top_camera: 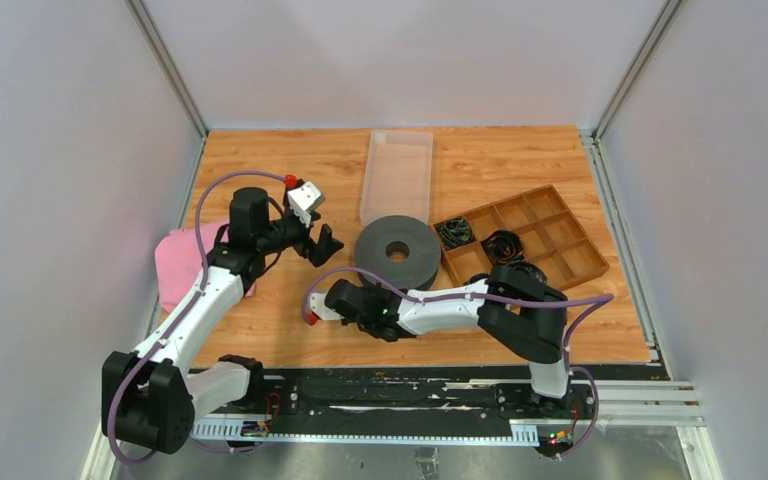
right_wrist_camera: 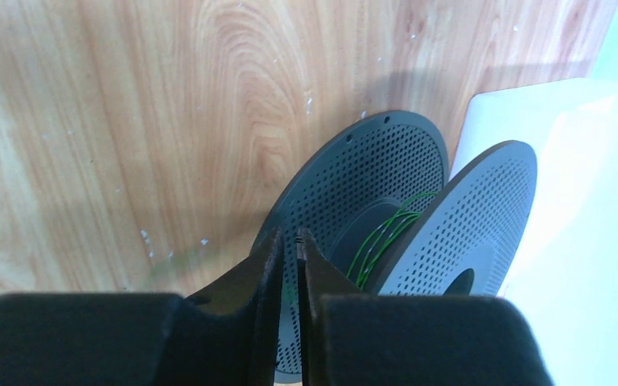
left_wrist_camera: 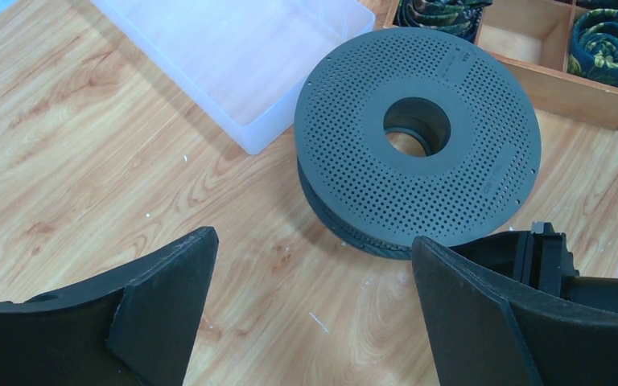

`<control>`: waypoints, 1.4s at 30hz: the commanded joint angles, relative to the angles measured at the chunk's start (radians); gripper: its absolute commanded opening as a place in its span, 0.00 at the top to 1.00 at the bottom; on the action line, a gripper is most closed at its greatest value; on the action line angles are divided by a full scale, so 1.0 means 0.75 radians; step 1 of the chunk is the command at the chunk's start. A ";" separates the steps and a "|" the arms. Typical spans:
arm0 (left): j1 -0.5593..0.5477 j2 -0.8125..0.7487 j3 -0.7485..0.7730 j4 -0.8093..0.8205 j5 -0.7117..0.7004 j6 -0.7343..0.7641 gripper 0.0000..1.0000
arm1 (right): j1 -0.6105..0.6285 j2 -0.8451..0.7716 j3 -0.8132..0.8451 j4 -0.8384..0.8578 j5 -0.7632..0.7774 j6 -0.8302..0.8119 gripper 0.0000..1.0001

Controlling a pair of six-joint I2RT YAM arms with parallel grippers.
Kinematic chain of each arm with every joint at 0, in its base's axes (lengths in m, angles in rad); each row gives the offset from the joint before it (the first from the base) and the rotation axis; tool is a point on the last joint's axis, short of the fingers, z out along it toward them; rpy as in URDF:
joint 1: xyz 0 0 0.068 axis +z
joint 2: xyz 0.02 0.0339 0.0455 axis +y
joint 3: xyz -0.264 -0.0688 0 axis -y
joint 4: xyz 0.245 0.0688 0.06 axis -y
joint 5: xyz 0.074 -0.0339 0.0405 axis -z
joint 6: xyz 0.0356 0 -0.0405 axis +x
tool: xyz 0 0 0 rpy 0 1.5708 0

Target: Wrap the cables

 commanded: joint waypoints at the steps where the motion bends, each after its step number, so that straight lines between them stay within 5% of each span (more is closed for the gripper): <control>1: 0.007 -0.005 -0.013 0.031 0.003 -0.007 0.05 | 0.014 0.049 0.031 0.087 0.104 -0.071 0.89; 9: 0.007 -0.012 -0.013 0.028 -0.007 -0.001 0.05 | 0.018 0.038 -0.002 0.136 0.073 -0.151 0.87; 17: 0.007 -0.003 -0.010 0.083 -0.066 -0.039 0.04 | 0.016 -0.234 -0.001 -0.230 -0.453 -0.046 0.78; 23: 0.007 0.040 -0.004 0.097 -0.025 0.008 0.04 | -0.035 -0.471 -0.094 -0.453 -0.658 -0.043 0.64; 31: 0.007 0.044 -0.033 0.167 0.013 0.026 0.02 | -0.153 -0.674 -0.366 -0.528 -0.682 -0.061 0.53; 42: 0.007 0.061 -0.046 0.177 0.011 0.033 0.03 | -0.157 -0.496 -0.343 -0.460 -0.613 -0.120 0.63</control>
